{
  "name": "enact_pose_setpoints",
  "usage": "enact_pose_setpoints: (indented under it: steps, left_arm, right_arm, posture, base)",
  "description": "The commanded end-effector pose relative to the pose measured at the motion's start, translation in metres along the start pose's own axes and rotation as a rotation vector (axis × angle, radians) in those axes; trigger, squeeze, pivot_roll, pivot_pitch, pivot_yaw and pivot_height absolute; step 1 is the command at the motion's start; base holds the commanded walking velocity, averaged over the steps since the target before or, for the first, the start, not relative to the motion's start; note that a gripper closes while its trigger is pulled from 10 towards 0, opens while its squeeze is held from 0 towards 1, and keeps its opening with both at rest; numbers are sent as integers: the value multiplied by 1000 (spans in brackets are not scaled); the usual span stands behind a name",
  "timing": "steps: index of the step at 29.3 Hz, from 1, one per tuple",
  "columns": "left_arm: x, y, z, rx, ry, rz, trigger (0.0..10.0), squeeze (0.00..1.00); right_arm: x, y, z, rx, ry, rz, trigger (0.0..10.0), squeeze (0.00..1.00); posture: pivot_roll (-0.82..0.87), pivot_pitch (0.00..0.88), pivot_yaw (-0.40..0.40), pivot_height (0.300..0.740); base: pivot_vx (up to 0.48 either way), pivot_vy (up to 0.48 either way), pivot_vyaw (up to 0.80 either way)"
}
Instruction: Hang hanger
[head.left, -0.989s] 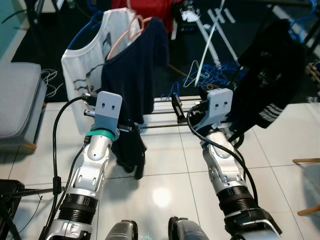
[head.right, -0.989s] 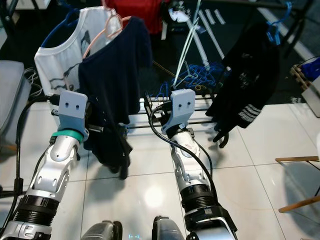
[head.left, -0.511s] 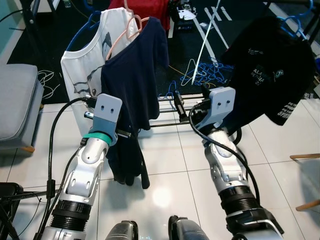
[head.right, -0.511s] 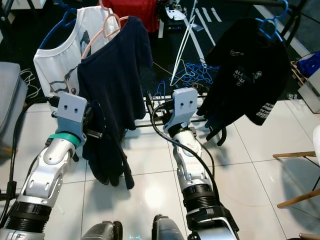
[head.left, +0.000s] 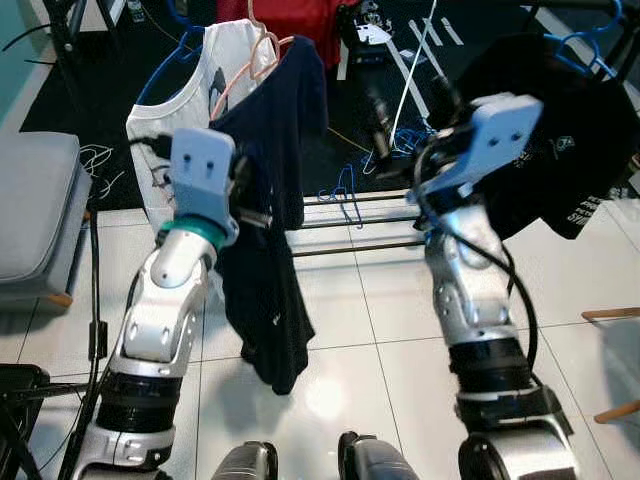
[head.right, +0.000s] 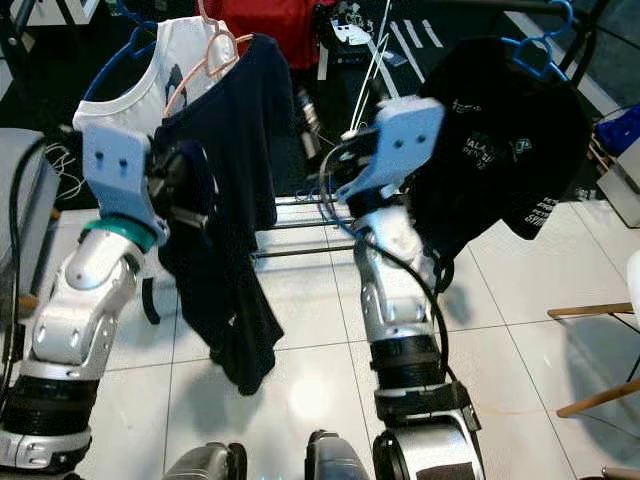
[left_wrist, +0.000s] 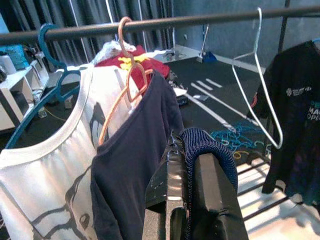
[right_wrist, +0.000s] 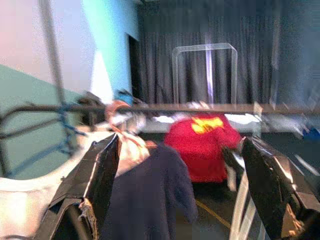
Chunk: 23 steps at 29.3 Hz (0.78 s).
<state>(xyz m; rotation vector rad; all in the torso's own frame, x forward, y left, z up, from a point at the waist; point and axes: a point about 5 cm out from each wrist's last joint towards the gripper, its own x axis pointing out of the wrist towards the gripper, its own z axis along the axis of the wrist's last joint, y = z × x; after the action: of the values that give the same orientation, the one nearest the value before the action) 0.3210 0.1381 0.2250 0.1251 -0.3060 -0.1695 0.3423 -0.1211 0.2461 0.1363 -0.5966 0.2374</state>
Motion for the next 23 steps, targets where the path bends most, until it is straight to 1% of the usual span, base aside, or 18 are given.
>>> enact_pose_setpoints:
  steps: [1, 2, 5, 8, 10, 14, 20, 23]
  left_arm:
    - [-2, 2, -2, 14, 12, 9, 10000, 0]
    - [-2, 2, -2, 14, 12, 9, 10000, 0]
    - [-7, 1, -10, 32, 43, 15, 10000, 0]
    - [-7, 1, -10, 29, 46, 14, 10000, 0]
    - [-8, -4, -10, 25, 50, 8, 10000, 0]
    - [-6, -8, -8, 17, 44, 15, 10000, 0]
    - [-3, -5, -6, 19, 36, 38, 10000, 0]
    - [-2, -2, -4, 19, 30, 57, 10000, 0]
  right_arm:
    - [-6, -7, -14, 8, 65, -44, 10000, 0]
    - [-6, -7, -14, 8, 65, -44, 10000, 0]
    - [-13, -13, -24, -24, 127, -55, 10000, 0]
    - [-13, -13, -23, -25, 132, -54, 10000, 0]
    - [-14, -13, -23, -46, 137, -38, 10000, 0]
    - [-16, -12, -24, -60, 152, -18, 10000, 0]
    - [-13, -11, -23, -81, 152, -2, 10000, 0]
    - [-14, -15, -23, -98, 155, -4, 10000, 0]
  posture:
    - [-35, 84, 55, 740]
    - [-35, 84, 55, 740]
    - [-36, 94, 52, 740]
    - [-36, 94, 52, 740]
    - [-33, 92, 47, 740]
    - [-28, 91, 31, 740]
    - [-33, 101, 27, 740]
    - [-41, 101, 28, 740]
  base:
    - [0, 0, 0]
    - [0, 0, 0]
    - [0, 0, 0]
    - [0, 0, 0]
    - [0, 0, 0]
    - [0, 0, 0]
    - [0, 0, 0]
    - [0, 0, 0]
